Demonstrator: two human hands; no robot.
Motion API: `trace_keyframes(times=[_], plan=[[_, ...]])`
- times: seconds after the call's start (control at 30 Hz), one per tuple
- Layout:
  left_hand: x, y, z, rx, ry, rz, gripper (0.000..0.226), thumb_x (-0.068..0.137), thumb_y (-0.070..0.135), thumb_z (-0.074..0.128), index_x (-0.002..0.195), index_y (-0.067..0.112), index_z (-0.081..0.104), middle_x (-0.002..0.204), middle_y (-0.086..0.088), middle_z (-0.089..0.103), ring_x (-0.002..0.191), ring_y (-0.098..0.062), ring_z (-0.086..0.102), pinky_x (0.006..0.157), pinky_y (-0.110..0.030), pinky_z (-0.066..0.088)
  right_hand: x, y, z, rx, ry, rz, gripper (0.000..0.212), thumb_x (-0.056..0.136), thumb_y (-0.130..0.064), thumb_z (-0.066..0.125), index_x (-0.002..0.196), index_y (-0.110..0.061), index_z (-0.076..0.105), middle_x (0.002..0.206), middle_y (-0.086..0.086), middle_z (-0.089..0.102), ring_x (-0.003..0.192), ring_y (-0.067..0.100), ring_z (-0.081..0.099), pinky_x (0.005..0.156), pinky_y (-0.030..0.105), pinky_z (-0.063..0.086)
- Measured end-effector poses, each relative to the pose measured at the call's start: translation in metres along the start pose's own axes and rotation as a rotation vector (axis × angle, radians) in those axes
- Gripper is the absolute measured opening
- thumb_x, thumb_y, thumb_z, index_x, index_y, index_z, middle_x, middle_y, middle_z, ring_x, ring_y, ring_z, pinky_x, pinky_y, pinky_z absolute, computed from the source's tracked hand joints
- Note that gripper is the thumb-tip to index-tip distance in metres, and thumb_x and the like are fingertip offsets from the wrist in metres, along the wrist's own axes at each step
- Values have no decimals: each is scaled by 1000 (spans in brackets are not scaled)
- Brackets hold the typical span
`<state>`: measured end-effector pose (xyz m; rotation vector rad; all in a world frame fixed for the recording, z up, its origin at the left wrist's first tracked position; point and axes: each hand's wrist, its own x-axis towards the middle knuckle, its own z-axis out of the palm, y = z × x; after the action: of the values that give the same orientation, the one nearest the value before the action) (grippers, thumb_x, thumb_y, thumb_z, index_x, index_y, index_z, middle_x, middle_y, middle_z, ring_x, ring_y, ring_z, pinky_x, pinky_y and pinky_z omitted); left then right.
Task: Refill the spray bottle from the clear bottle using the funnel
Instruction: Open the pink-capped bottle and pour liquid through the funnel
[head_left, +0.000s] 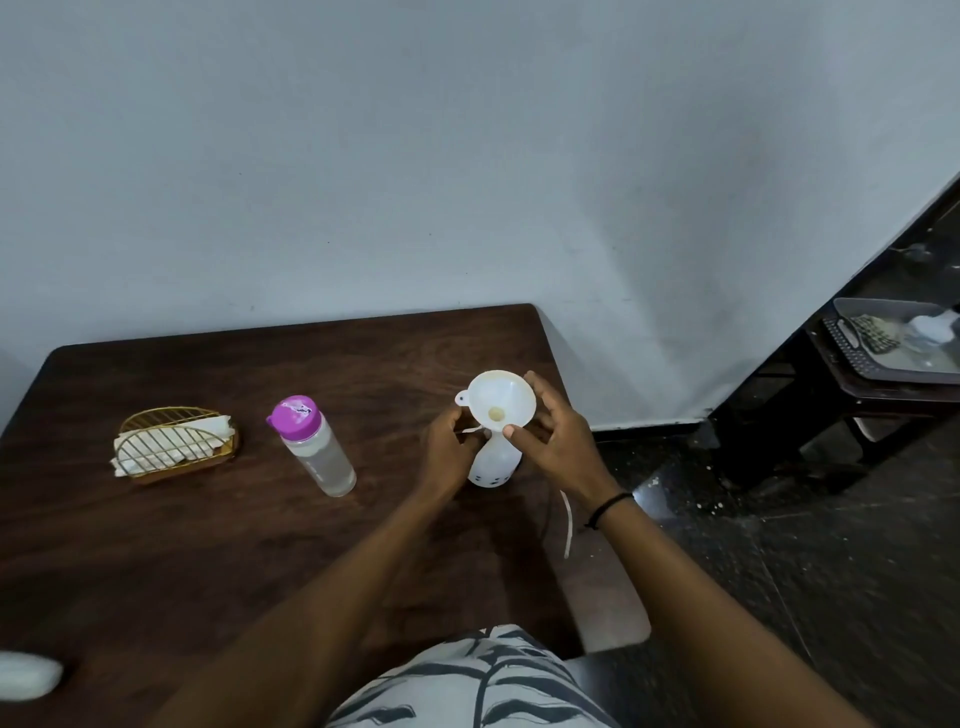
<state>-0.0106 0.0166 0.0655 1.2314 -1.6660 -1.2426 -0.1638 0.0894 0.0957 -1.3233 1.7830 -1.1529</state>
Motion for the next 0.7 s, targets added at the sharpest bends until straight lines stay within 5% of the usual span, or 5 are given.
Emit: trace_keyframes(times=[0.17,0.37,0.53,0.7], plan=[[2,2,-13,63,71,-3,28,88,6,65,114,16,68,105,5,72,96,-11,67,82,-27,57,4,-15,4,-295,191,-201,66,85,-49,63,142,-20,48,149,-3,46,138,13,41,109,33,43],[5,17,-53,32,314,-40,18,93,13,62,109,17,67,98,9,69,90,0,64,83,-24,54,14,-68,37,-340,349,-457,34,89,-31,59,115,-10,67,121,4,65,114,22,57,96,40,49],[1,32,-92,18,507,107,14,93,12,60,105,17,66,94,10,68,90,-2,64,79,-20,52,29,-99,85,-181,230,-498,20,89,-22,61,104,-11,68,106,1,65,99,22,62,83,46,52],[-15,27,-135,260,704,399,11,90,1,60,98,4,68,94,-5,68,88,-15,61,77,-21,47,38,-122,128,-154,-7,-518,17,91,-17,62,106,-11,67,104,1,62,93,16,62,78,39,55]])
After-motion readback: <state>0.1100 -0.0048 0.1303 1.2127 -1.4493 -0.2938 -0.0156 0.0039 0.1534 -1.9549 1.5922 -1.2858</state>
